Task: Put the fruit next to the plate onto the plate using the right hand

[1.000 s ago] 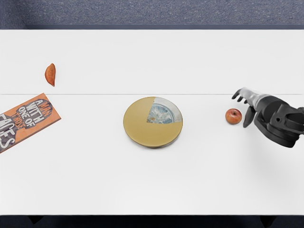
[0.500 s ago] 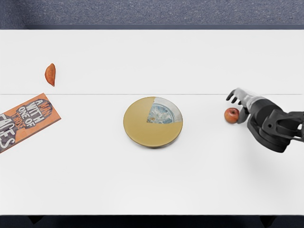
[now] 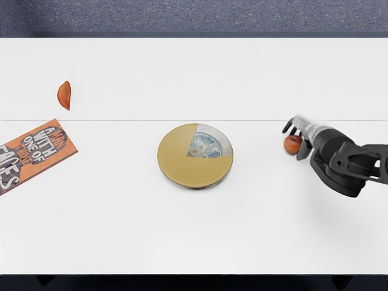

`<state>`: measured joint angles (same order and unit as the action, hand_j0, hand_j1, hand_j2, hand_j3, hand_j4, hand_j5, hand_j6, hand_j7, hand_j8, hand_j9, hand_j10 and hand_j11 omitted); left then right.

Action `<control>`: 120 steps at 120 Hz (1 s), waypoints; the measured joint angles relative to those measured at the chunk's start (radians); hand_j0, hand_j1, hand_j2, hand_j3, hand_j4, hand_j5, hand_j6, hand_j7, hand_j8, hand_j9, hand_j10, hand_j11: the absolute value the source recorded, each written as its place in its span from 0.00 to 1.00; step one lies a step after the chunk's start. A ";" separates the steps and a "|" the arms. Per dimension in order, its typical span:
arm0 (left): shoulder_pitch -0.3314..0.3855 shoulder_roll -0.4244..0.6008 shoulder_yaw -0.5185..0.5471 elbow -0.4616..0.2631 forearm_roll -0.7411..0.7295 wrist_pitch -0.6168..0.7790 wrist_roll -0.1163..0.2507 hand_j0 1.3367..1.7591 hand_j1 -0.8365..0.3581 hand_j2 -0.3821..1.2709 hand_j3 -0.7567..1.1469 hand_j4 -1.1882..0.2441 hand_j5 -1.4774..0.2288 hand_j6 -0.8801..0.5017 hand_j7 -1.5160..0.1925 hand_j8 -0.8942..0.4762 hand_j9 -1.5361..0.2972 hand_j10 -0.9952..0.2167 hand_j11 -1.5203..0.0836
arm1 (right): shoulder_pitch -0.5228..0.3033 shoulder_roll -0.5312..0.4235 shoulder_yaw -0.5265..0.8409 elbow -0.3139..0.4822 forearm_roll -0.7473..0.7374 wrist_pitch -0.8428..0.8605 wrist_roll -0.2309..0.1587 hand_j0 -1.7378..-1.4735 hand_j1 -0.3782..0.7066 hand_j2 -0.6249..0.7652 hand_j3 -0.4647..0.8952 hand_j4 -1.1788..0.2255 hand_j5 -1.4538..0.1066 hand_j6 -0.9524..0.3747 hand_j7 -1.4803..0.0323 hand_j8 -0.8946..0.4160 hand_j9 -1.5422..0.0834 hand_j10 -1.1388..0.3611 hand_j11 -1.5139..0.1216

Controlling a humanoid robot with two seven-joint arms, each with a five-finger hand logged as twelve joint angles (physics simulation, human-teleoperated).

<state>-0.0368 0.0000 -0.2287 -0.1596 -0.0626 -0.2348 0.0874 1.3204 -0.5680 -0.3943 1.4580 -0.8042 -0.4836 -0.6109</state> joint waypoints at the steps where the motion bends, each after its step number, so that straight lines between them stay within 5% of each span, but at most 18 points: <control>1: 0.000 0.000 0.000 0.000 0.000 0.000 0.000 0.76 0.99 0.23 0.40 0.83 0.87 0.64 0.89 0.65 0.84 0.82 0.95 | 0.000 0.000 0.000 0.000 0.000 0.000 0.000 0.30 0.50 0.39 0.34 0.53 0.58 0.39 0.61 0.36 0.61 0.47 0.59; 120: 0.000 0.000 0.000 0.000 0.000 0.000 0.000 0.76 0.99 0.23 0.40 0.83 0.87 0.64 0.89 0.65 0.84 0.82 0.95 | -0.006 0.007 -0.001 -0.003 -0.006 0.000 -0.001 0.32 0.59 0.49 0.34 0.41 0.46 0.36 0.48 0.33 0.49 0.37 0.47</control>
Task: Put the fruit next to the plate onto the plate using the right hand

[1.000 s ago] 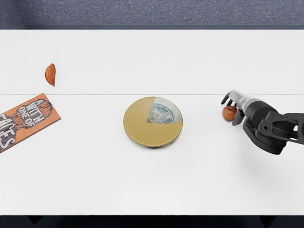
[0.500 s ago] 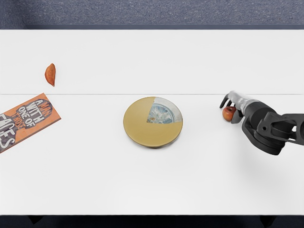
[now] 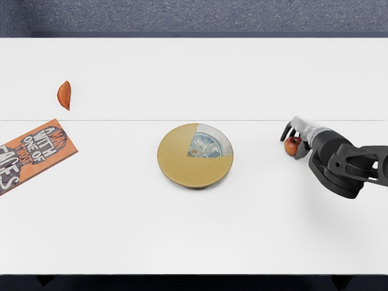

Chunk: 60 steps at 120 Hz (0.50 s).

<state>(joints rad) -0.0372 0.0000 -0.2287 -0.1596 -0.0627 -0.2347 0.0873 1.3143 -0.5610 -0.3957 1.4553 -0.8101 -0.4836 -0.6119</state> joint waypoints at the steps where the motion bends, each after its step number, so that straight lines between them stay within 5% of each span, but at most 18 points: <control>1: 0.000 0.000 0.000 0.000 0.000 0.000 0.000 0.76 0.99 0.23 0.40 0.83 0.87 0.64 0.89 0.65 0.84 0.82 0.95 | 0.000 0.000 0.000 0.000 0.000 0.000 0.000 0.32 0.59 0.49 0.34 0.41 0.46 0.36 0.48 0.33 0.49 0.36 0.47; 60: 0.000 0.000 0.000 0.000 0.000 0.000 0.000 0.76 0.99 0.23 0.40 0.83 0.87 0.64 0.89 0.65 0.84 0.82 0.95 | 0.070 -0.069 0.005 0.099 0.009 0.006 0.001 0.31 0.59 0.57 0.34 0.42 0.43 0.33 0.46 0.30 0.46 0.36 0.44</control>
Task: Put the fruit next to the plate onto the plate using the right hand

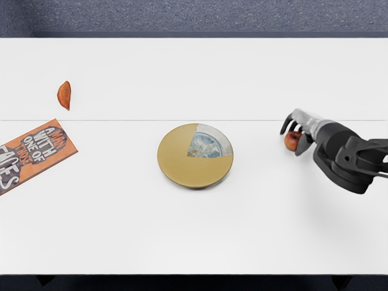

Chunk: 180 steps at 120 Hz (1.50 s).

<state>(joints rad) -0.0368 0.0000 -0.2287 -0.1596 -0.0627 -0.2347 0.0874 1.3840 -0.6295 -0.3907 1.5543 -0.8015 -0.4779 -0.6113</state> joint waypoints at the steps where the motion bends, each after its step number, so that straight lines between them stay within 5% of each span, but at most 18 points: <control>1: 0.000 0.000 0.000 0.000 0.000 0.000 0.000 0.76 0.99 0.23 0.40 0.83 0.87 0.64 0.89 0.65 0.84 0.82 0.95 | 0.002 -0.003 0.000 0.004 0.000 0.000 0.000 0.31 0.59 0.57 0.34 0.42 0.43 0.33 0.46 0.30 0.46 0.36 0.44; 61: 0.003 0.000 0.000 0.000 0.001 0.000 0.000 0.76 0.99 0.23 0.40 0.83 0.87 0.64 0.89 0.65 0.84 0.82 0.95 | 0.168 0.010 0.007 0.128 0.111 0.009 0.000 0.30 0.60 0.61 0.34 0.41 0.40 0.33 0.45 0.31 0.44 0.36 0.42; 158: 0.006 0.000 0.000 0.002 0.001 0.000 0.000 0.76 0.99 0.23 0.40 0.83 0.87 0.64 0.89 0.65 0.84 0.82 0.95 | 0.339 0.336 0.007 0.038 0.314 -0.002 0.001 0.30 0.75 0.85 0.34 0.40 0.33 0.40 0.40 0.39 0.39 0.33 0.37; 180: 0.006 0.000 0.000 0.002 0.001 0.000 0.000 0.76 0.99 0.23 0.40 0.83 0.87 0.64 0.89 0.65 0.84 0.82 0.95 | 0.360 0.402 0.006 0.019 0.339 -0.021 0.001 0.30 0.68 0.71 0.34 0.39 0.33 0.39 0.40 0.37 0.39 0.33 0.36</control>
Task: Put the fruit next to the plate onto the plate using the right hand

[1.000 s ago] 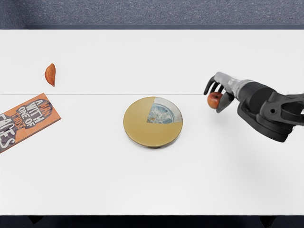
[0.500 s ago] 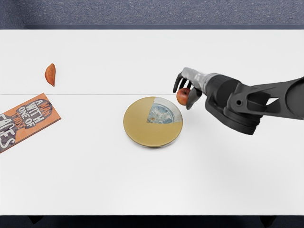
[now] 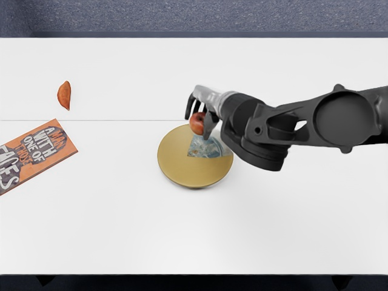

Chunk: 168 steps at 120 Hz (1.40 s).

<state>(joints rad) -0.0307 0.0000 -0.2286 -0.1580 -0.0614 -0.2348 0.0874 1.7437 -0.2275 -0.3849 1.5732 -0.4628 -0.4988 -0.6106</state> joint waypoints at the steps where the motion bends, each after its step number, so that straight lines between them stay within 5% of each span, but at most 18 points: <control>1: 0.000 0.000 0.000 0.000 0.000 0.000 0.000 0.76 0.99 0.23 0.40 0.83 0.87 0.64 0.89 0.65 0.84 0.82 0.95 | 0.000 0.003 0.000 -0.001 0.001 -0.001 0.000 0.30 0.67 0.71 0.34 0.39 0.33 0.39 0.40 0.37 0.39 0.33 0.36; 57: 0.000 0.000 0.000 0.000 0.000 0.000 0.000 0.76 0.99 0.23 0.40 0.83 0.87 0.64 0.89 0.65 0.84 0.82 0.95 | -0.064 0.097 -0.032 -0.097 0.003 -0.021 -0.001 0.31 0.62 0.62 0.34 0.37 0.34 0.38 0.40 0.36 0.39 0.32 0.37; 82: 0.000 0.000 0.000 0.000 0.000 0.000 0.000 0.76 0.99 0.23 0.40 0.83 0.87 0.64 0.89 0.65 0.84 0.82 0.95 | -0.068 0.101 -0.033 -0.102 -0.012 -0.047 0.000 0.30 0.25 0.51 0.34 0.67 0.71 0.59 0.76 0.56 0.74 0.60 0.72; 117: 0.000 0.000 0.000 0.000 0.001 0.000 0.000 0.76 0.99 0.23 0.40 0.83 0.87 0.64 0.89 0.65 0.84 0.82 0.95 | -0.099 -0.043 0.139 0.040 -0.007 -0.100 0.000 0.30 0.08 0.46 0.34 0.80 0.88 0.69 0.93 0.65 0.90 0.72 0.88; 127: 0.000 0.000 0.000 0.000 0.002 0.000 0.000 0.76 0.99 0.23 0.40 0.83 0.87 0.64 0.89 0.65 0.84 0.82 0.95 | -0.185 -0.133 0.263 0.067 -0.007 -0.064 0.000 0.30 0.06 0.46 0.34 0.81 0.90 0.70 0.94 0.66 0.92 0.73 0.89; 149: 0.000 0.000 0.001 0.000 0.003 0.000 0.000 0.76 0.99 0.23 0.40 0.83 0.87 0.64 0.89 0.65 0.84 0.82 0.95 | -0.550 -0.256 0.760 0.085 0.013 0.354 0.000 0.30 0.04 0.45 0.34 0.83 0.92 0.71 0.96 0.67 0.94 0.75 0.91; 168: 0.000 0.000 0.001 0.000 0.003 0.000 0.000 0.76 0.99 0.23 0.40 0.83 0.87 0.64 0.89 0.65 0.84 0.82 0.95 | -0.716 -0.355 0.994 0.066 0.293 0.759 0.000 0.30 0.03 0.45 0.34 0.83 0.93 0.71 0.97 0.68 0.94 0.75 0.92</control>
<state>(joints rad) -0.0307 0.0000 -0.2272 -0.1580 -0.0583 -0.2347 0.0874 1.0281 -0.5821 0.6091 1.6393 -0.1699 0.2606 -0.6109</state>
